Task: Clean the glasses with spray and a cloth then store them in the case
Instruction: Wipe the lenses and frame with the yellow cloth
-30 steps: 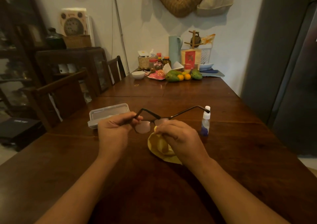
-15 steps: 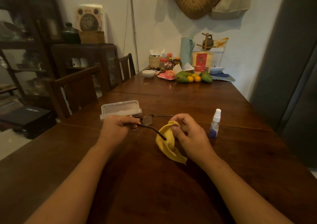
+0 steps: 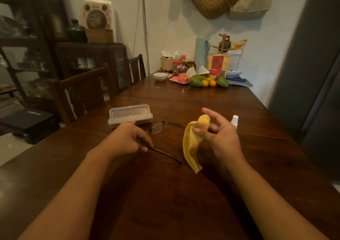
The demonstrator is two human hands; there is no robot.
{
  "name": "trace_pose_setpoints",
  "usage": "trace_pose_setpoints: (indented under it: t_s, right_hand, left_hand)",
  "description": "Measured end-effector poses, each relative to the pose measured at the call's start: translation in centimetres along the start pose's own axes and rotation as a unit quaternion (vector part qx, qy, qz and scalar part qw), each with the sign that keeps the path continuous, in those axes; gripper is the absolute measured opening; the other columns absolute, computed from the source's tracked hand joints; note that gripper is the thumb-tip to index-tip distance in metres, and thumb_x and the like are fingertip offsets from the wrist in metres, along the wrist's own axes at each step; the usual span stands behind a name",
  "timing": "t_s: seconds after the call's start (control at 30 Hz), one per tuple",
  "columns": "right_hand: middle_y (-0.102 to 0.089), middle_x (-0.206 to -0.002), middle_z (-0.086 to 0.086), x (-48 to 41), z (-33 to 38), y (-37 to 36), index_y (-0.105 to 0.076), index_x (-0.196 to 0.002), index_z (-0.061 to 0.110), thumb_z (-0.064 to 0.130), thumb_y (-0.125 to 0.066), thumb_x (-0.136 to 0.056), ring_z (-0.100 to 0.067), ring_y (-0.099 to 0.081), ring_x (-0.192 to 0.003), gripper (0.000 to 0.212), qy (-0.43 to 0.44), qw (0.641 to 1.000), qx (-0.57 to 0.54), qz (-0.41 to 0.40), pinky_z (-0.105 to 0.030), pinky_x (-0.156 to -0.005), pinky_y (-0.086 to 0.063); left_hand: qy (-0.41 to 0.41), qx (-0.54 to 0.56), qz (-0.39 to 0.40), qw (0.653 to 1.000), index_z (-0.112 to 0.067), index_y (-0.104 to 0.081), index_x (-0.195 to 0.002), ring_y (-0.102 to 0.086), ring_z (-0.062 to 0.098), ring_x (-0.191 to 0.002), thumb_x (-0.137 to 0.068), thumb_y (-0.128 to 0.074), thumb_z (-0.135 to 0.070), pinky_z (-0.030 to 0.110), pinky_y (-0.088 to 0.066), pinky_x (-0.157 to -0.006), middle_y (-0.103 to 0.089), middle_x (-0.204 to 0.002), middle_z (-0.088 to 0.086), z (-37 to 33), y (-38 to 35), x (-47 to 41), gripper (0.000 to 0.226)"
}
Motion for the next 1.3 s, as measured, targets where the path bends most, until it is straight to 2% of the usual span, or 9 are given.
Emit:
trace_pose_setpoints:
  t_s: [0.23, 0.3, 0.37, 0.53, 0.63, 0.83, 1.0, 1.2, 1.3]
  right_hand:
    - [-0.075, -0.1, 0.016, 0.1, -0.3, -0.1, -0.068, -0.109, 0.037, 0.019, -0.071, -0.088, -0.002, -0.068, -0.101, 0.027, -0.011, 0.999, 0.038, 0.019, -0.029, -0.083, -0.055]
    - [-0.074, -0.098, 0.017, 0.1, -0.4, -0.3, -0.071, -0.098, 0.037, 0.02, -0.068, -0.091, -0.002, -0.068, -0.099, 0.019, -0.019, 0.997, 0.065, 0.024, -0.03, -0.084, -0.056]
    - [-0.074, -0.096, 0.02, 0.3, -0.4, -0.5, -0.071, -0.095, 0.037, 0.018, -0.066, -0.092, 0.003, -0.067, -0.095, 0.019, -0.022, 0.996, 0.077, 0.039, -0.025, -0.081, -0.055]
    - [-0.073, -0.097, 0.019, 0.8, 0.0, -1.3, -0.068, -0.096, 0.036, 0.011, -0.067, -0.091, 0.007, -0.065, -0.093, 0.025, -0.006, 0.994, 0.082, 0.071, -0.013, -0.069, -0.053]
    - [-0.074, -0.097, 0.016, 1.1, 0.1, -1.8, -0.067, -0.098, 0.036, 0.011, -0.067, -0.091, 0.007, -0.065, -0.092, 0.025, -0.006, 0.994, 0.079, 0.077, -0.012, -0.069, -0.053]
    - [-0.074, -0.103, 0.011, 1.2, 0.2, -2.4, -0.064, -0.101, 0.034, 0.01, -0.069, -0.091, 0.003, -0.067, -0.096, 0.026, -0.013, 0.995, 0.061, 0.076, -0.016, -0.074, -0.055]
    - [-0.074, -0.102, 0.011, 1.4, 0.2, -2.7, -0.065, -0.102, 0.034, 0.013, -0.066, -0.093, 0.001, -0.067, -0.098, 0.023, 0.003, 0.995, 0.075, 0.06, -0.024, -0.082, -0.057]
    - [-0.071, -0.11, 0.016, 1.8, 0.6, -3.1, -0.071, -0.113, 0.031, 0.015, -0.06, -0.097, 0.003, -0.063, -0.105, 0.025, 0.066, 0.991, 0.11, 0.031, -0.032, -0.091, -0.056]
    - [-0.068, -0.124, 0.01, 2.2, 0.4, -2.7, -0.065, -0.125, 0.029, 0.016, -0.063, -0.092, -0.012, -0.054, -0.128, 0.035, 0.224, 0.918, 0.325, 0.027, -0.054, -0.113, -0.031]
  left_hand:
    - [0.011, 0.037, 0.018, 0.999, -0.041, -0.076, -0.067, -0.064, -0.013, -0.092, -0.07, -0.079, 0.004, 0.032, 0.002, -0.113, -0.075, -0.08, -0.022, -1.1, 0.0, 0.4, 0.044]
    - [0.021, 0.05, 0.036, 0.998, -0.037, -0.078, -0.067, -0.063, -0.011, -0.096, -0.072, -0.075, 0.007, 0.027, -0.016, -0.114, -0.075, -0.083, -0.021, -1.1, 0.2, 0.6, 0.045]
    - [0.021, 0.084, 0.012, 0.996, -0.04, -0.078, -0.075, -0.063, -0.008, -0.1, -0.077, -0.068, 0.011, 0.014, -0.045, -0.089, -0.074, -0.089, -0.023, -1.2, 0.4, 0.8, 0.052]
    - [0.085, 0.11, -0.219, 0.966, -0.044, -0.071, -0.092, -0.064, -0.002, -0.078, -0.083, -0.074, -0.014, 0.009, -0.047, -0.055, -0.067, -0.079, -0.022, -0.8, 0.0, -0.8, 0.032]
    - [0.162, 0.05, -0.153, 0.974, -0.031, -0.067, -0.111, -0.062, 0.002, -0.082, -0.081, -0.077, -0.022, 0.02, -0.052, -0.063, -0.065, -0.09, -0.014, 0.0, -1.6, -2.9, 0.033]
    - [0.192, -0.001, -0.142, 0.971, -0.027, -0.073, -0.084, -0.068, 0.01, -0.072, -0.082, -0.076, -0.017, 0.032, -0.06, -0.069, -0.071, -0.076, -0.004, 0.2, -2.7, -4.4, 0.01]
    - [0.175, 0.119, -0.181, 0.96, -0.024, -0.074, -0.06, -0.068, 0.011, -0.073, -0.08, -0.076, -0.011, 0.02, -0.05, -0.056, -0.074, -0.069, -0.005, -1.0, -2.5, -3.3, 0.024]
    - [0.134, 0.333, -0.136, 0.923, -0.012, -0.079, -0.073, -0.074, 0.032, -0.083, -0.077, -0.077, -0.01, 0.051, -0.058, -0.084, -0.077, -0.078, 0.012, -4.3, -2.4, -1.3, 0.005]
    - [0.103, 0.384, -0.134, 0.908, -0.007, -0.078, -0.073, -0.074, 0.031, -0.076, -0.076, -0.077, -0.008, 0.046, -0.059, -0.077, -0.076, -0.077, 0.017, -5.1, -2.5, -1.0, 0.003]
Point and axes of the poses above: each hand's wrist, its own x-axis away from the middle knuckle, its own y-axis out of the back of the hand, z = x × y, the point moved 1 cm from there along -x, towards the middle knuckle
